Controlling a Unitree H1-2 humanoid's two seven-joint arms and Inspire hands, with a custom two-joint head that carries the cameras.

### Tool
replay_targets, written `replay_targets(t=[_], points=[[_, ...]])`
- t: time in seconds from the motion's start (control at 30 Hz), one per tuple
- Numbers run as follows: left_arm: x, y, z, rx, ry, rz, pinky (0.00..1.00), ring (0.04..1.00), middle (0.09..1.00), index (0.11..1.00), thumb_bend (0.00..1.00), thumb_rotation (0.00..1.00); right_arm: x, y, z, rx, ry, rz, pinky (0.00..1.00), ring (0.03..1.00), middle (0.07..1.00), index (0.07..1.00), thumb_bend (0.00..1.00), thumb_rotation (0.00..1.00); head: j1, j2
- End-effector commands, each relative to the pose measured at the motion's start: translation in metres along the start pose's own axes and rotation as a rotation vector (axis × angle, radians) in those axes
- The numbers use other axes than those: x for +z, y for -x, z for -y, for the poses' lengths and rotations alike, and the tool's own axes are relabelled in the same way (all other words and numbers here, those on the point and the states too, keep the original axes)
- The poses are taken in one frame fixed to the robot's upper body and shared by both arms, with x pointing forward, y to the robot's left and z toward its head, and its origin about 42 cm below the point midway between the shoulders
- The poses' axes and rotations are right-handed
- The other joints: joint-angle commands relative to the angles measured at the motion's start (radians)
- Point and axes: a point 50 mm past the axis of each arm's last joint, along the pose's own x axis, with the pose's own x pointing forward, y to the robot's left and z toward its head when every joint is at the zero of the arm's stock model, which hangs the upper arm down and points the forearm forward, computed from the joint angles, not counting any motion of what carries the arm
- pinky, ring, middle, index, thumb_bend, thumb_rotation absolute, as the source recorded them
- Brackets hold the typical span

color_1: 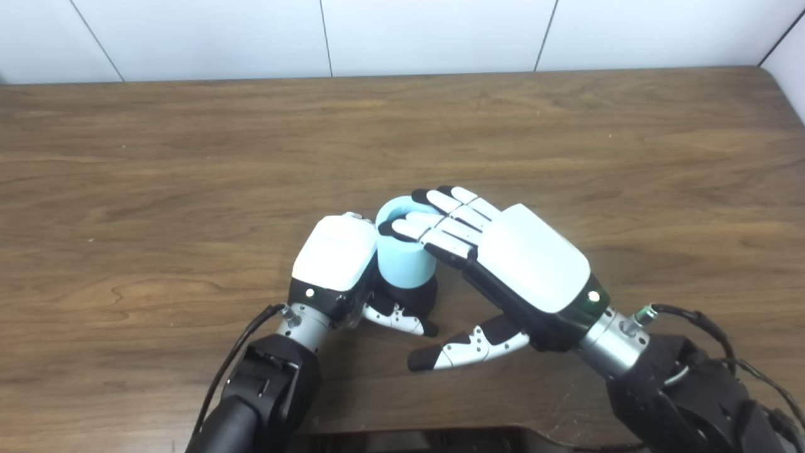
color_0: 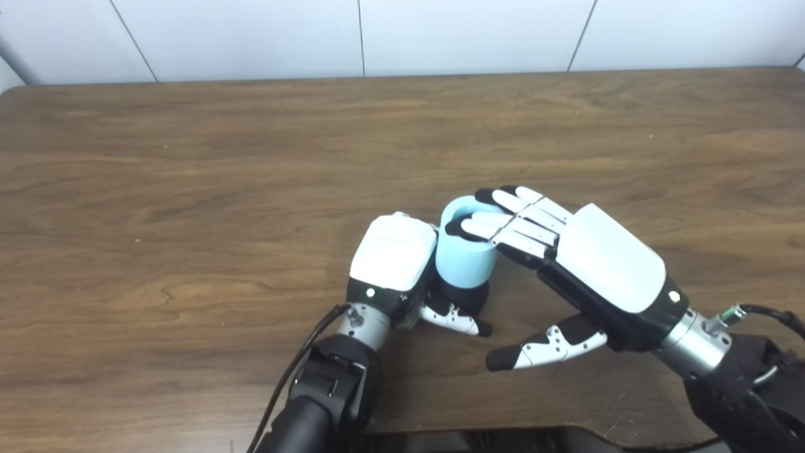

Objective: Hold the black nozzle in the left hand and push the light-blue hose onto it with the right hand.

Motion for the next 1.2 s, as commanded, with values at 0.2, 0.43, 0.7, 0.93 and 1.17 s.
replay_targets(t=[0.2, 0.43, 0.7, 0.93, 1.17], points=[[0.0, 0.002, -0.003, 0.028, 0.063, -0.012, 0.73, 0.589, 0.494, 0.484, 0.52, 0.0, -0.015, 0.017, -0.04, 0.329, -0.033, -0.079, 0.93, 0.866, 0.852, 0.841, 0.55, 0.96, -0.002, 0.0], [-0.005, 0.003, -0.001, 0.052, 0.163, -0.033, 0.71, 0.582, 0.477, 0.493, 0.52, 0.0, -0.017, 0.019, -0.033, 0.297, -0.036, -0.096, 0.91, 0.865, 0.851, 0.841, 0.55, 0.94, -0.002, 0.0], [-0.009, 0.003, 0.003, 0.087, 0.214, -0.034, 0.63, 0.568, 0.457, 0.498, 0.52, 0.0, -0.019, 0.021, -0.029, 0.286, -0.037, -0.101, 0.9, 0.87, 0.854, 0.844, 0.56, 0.96, 0.001, 0.001], [-0.008, 0.002, 0.002, 0.059, 0.197, -0.036, 0.67, 0.587, 0.48, 0.491, 0.52, 0.0, -0.015, 0.015, -0.011, 0.154, -0.071, -0.071, 0.9, 0.871, 0.857, 0.849, 0.54, 0.92, 0.004, -0.002], [-0.007, 0.001, 0.001, 0.05, 0.191, -0.033, 0.66, 0.575, 0.482, 0.488, 0.52, 0.0, -0.006, 0.009, 0.023, -0.008, -0.048, -0.027, 0.88, 0.874, 0.89, 0.875, 0.53, 1.0, 0.001, -0.006]])
